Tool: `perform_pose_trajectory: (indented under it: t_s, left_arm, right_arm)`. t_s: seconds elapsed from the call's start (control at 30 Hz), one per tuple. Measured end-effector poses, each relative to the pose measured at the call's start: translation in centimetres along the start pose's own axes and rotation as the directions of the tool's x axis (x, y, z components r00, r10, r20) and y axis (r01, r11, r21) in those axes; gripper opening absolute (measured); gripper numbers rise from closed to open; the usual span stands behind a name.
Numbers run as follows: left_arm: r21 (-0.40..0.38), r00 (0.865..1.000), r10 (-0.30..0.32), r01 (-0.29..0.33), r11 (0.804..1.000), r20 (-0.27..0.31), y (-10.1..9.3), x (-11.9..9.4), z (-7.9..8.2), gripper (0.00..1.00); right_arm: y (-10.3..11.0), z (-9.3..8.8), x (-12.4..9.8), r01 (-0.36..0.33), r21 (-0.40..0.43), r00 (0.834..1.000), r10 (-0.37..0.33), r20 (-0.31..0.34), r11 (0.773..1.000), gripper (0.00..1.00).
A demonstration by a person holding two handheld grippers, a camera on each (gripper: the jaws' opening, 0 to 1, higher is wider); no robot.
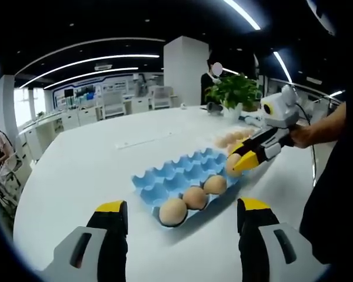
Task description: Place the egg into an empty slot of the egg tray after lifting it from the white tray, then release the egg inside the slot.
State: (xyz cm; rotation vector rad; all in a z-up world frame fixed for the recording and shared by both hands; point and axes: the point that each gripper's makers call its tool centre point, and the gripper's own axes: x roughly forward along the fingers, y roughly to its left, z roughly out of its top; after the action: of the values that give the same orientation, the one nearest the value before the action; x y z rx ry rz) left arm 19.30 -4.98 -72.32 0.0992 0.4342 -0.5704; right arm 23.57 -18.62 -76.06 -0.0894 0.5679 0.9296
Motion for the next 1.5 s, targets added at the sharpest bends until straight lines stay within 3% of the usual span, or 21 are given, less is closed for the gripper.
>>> perform_pose_trajectory:
  t_s: [0.37, 0.57, 0.7, 1.13, 1.43, 1.5]
  left_arm:
    - [-0.001, 1.000, 0.002, -0.002, 1.000, 0.004, 0.0, -0.1, 0.1, 0.75]
    - [0.000, 1.000, 0.001, -0.001, 1.000, 0.001, 0.0, 0.0, 0.0, 0.75]
    - [0.000, 1.000, 0.003, -0.003, 1.000, 0.000, 0.1, 0.0, 0.0, 0.75]
    - [0.040, 0.998, -0.058, 0.058, 0.998, 0.003, -0.3, -0.3, 0.8, 0.75]
    - [0.057, 1.000, -0.021, 0.021, 0.998, -0.008, 0.7, -0.9, 2.0, 0.75]
    - [0.035, 1.000, -0.006, 0.006, 0.999, -0.001, 0.8, -1.2, 2.4, 0.75]
  right_arm:
    - [-0.1, -0.6, 0.7, -0.013, -0.031, 0.999, 0.012, -0.037, 0.999, 0.24]
    - [0.1, -1.1, 1.2, -0.029, -0.077, 0.998, 0.024, -0.056, 0.997, 0.24]
    - [0.3, -1.4, 1.3, -0.036, -0.160, 0.997, 0.025, -0.067, 0.987, 0.25]
    - [0.3, -1.9, 0.4, -0.022, -0.138, 0.998, 0.014, -0.056, 0.990, 0.25]
    - [0.5, -1.7, 0.6, -0.032, -0.125, 0.999, 0.027, -0.037, 0.992, 0.31]
    - [0.5, -1.8, 0.1, -0.029, -0.038, 0.999, 0.027, -0.043, 0.999, 0.31]
